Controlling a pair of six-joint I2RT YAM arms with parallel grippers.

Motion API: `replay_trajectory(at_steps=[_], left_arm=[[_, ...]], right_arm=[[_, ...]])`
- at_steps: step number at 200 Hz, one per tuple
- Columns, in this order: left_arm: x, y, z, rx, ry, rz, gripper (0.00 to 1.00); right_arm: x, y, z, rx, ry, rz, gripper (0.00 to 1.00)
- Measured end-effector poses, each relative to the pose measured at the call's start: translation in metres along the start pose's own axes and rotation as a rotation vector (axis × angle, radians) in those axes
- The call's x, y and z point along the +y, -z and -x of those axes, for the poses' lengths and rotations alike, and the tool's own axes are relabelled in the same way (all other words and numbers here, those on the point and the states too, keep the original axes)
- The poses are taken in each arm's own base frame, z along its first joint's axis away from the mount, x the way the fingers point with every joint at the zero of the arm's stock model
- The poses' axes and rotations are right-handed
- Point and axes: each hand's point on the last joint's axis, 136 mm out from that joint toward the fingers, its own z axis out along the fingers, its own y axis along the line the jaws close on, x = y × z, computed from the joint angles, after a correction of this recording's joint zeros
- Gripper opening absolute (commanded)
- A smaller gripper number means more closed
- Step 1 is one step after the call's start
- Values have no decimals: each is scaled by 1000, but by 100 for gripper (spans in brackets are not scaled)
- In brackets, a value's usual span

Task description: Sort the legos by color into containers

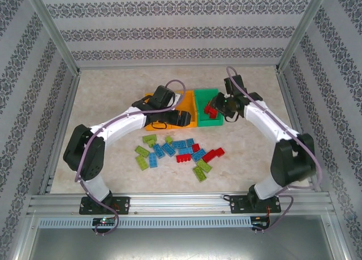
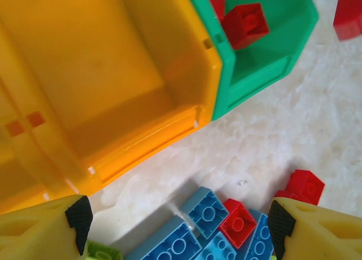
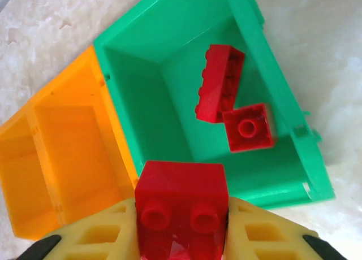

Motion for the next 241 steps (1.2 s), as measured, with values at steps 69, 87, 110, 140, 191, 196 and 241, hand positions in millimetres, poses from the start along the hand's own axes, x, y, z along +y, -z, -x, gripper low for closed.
replay_trajectory(at_steps=[69,87,110,140,191,196,241], left_arm=[[28,5,-33,45,139,114,82],[33,6,-38,59,160,141,82],[38,7,-43,71,187,166,80],[43,3,-53,107,245,190,77],[50,-8,-66,180,355,240,72],[50,-8,-66,184,364,243,72],[46,-23,-66,234,431,243,63]], right_arm=[[-7,-42,23,95,17,-67,39],[-8,-49,20,121,25,-72,41],[-11,-54,16,147,31,-80,47],[-13,-58,13,168,44,-83,55],[-8,-57,13,173,52,-61,60],[-7,-57,13,174,53,-58,60],[-8,-56,14,178,72,-50,63]])
